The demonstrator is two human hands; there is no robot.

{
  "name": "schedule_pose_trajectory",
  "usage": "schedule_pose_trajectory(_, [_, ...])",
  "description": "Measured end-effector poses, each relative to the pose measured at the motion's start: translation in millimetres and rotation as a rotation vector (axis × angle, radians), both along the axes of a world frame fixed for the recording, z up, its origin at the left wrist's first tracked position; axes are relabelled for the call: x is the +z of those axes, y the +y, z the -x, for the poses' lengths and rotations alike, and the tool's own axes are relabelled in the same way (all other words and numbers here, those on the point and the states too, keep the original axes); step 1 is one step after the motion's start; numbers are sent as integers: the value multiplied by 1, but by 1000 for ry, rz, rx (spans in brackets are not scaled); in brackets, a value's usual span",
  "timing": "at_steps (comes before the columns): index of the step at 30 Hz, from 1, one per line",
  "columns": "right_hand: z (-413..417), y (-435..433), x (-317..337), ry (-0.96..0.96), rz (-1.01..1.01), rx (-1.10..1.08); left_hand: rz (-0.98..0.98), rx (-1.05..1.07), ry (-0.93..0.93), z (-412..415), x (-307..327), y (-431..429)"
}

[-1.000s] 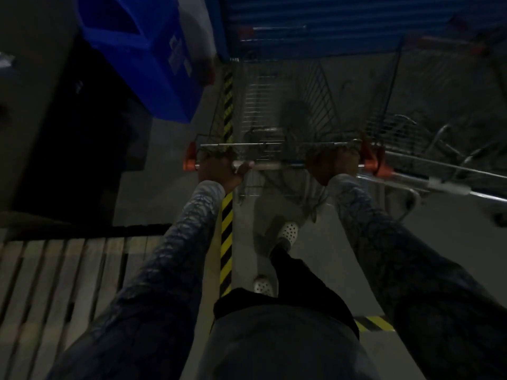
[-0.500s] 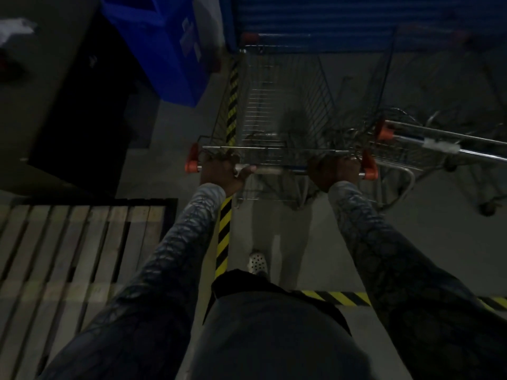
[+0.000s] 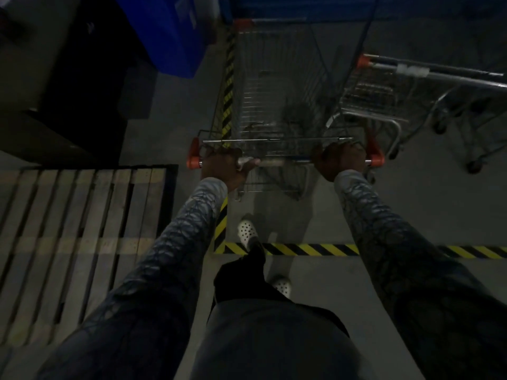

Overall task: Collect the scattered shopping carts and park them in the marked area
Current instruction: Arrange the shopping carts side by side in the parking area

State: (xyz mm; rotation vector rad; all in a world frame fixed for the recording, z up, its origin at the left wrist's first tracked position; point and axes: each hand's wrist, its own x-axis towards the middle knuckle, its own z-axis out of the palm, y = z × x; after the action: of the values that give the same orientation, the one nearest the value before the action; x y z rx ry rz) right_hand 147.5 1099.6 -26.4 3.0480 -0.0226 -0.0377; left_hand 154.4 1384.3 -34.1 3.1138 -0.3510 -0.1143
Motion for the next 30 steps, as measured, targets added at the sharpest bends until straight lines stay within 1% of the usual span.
schedule_pose_trajectory(2, [20, -1, -1, 82, 39, -38, 127, -9, 20, 19, 0, 2])
schedule_pose_trajectory(3, [30, -3, -5, 112, 68, -6, 176, -38, 32, 27, 3, 4])
schedule_pose_trajectory(4, [39, -6, -10, 103, 93, 20, 183, -79, 49, 34, 9, 7])
schedule_pose_trajectory(5, [49, -7, -12, 93, 90, 11, 129, -109, 95, 40, 14, 11])
schedule_pose_trajectory(8, [76, -6, -7, 7, 0, -80, -192, -79, 263, 50, 23, 19])
schedule_pose_trajectory(10, [90, -7, -8, -33, -29, -76, -262, -17, 292, 61, 20, 19])
schedule_pose_trajectory(14, [116, -8, -8, -74, -102, -47, -202, 129, 125, 104, 6, 15])
schedule_pose_trajectory(16, [125, -10, -11, -49, -79, -38, -166, 179, 109, 121, 5, 12])
schedule_pose_trajectory(19, [139, -13, -19, -48, -71, -52, -151, 173, 94, 141, -2, 12])
schedule_pose_trajectory(22, [155, -15, -27, -144, -49, -56, -75, 152, -53, 157, -15, 16])
schedule_pose_trajectory(25, [159, -15, -29, -231, -18, -51, -19, 125, -148, 162, -20, 18])
schedule_pose_trajectory(28, [152, -13, -30, -251, -17, -69, -43, 127, -164, 153, -18, 19])
schedule_pose_trajectory(30, [146, -14, -30, -232, -36, -56, -22, 116, -176, 147, -18, 20])
